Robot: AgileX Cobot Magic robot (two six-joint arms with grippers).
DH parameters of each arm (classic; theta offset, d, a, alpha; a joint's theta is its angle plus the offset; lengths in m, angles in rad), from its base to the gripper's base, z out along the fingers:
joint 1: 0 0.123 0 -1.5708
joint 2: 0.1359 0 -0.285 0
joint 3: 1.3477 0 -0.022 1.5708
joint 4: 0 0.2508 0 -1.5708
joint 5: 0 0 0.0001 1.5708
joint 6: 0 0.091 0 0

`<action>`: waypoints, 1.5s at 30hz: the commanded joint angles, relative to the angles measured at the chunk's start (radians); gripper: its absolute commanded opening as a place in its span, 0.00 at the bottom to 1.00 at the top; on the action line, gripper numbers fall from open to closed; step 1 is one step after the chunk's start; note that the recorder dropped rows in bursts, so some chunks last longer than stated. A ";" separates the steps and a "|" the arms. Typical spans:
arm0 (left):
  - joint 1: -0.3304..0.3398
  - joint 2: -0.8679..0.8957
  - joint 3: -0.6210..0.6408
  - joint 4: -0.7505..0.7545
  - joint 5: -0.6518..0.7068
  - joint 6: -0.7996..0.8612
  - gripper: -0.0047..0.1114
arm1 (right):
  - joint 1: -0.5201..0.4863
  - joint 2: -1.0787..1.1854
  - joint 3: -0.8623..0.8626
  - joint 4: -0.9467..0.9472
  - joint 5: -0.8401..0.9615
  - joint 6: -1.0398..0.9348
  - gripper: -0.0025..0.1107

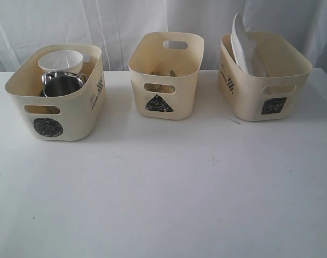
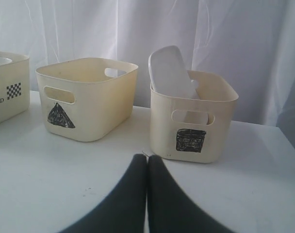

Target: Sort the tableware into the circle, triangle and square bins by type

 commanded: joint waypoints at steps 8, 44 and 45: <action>0.003 -0.005 0.003 -0.005 0.000 -0.001 0.45 | -0.006 -0.006 0.005 0.004 0.008 0.019 0.02; 0.003 -0.005 0.003 -0.005 0.000 -0.001 0.45 | -0.006 -0.006 0.005 0.092 0.008 0.013 0.02; 0.003 -0.005 0.003 -0.005 0.000 -0.001 0.45 | -0.006 -0.006 0.005 0.092 0.008 0.013 0.02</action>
